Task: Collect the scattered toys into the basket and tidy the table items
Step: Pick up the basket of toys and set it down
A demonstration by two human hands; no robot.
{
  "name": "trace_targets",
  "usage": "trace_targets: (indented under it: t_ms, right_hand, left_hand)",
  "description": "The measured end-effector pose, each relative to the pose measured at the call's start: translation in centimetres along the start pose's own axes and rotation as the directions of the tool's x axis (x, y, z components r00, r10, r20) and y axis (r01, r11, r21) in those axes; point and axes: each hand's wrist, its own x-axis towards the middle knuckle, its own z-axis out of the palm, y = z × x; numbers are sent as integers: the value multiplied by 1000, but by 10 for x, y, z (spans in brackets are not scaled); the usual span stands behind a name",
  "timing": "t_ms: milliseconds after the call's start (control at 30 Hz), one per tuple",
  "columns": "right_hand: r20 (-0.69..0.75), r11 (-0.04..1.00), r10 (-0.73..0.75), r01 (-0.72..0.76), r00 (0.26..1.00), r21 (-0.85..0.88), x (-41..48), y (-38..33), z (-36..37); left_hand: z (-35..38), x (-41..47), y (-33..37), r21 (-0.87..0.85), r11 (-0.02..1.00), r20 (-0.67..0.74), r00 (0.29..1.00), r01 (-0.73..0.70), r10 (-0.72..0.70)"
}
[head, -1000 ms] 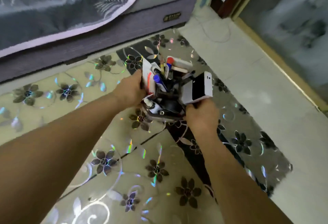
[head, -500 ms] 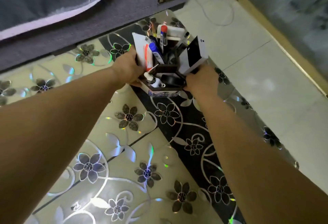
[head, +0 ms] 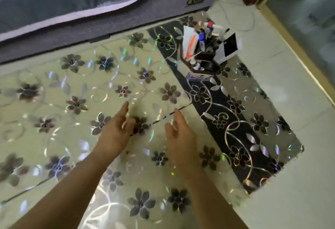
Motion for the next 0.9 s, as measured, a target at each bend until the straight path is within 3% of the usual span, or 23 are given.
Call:
trace_targets:
  t_ms: [233, 467, 700, 900]
  right_hand:
    - [279, 1000, -16, 13, 960, 11, -149, -50, 113]
    - [494, 989, -93, 136, 864, -51, -299, -107, 217]
    - [647, 972, -84, 204, 758, -113, -404, -125, 294]
    - [686, 935, -70, 287, 724, -208, -427, -132, 331]
  left_hand:
    - [-142, -150, -88, 95, 993, -171, 984, 75, -57]
    - [-287, -313, -186, 148, 959, -371, 912, 243, -174]
    - [-336, -425, -284, 158, 900, -548, 794, 407, -263]
    - [-331, -448, -338, 122, 861, -541, 761, 493, -359]
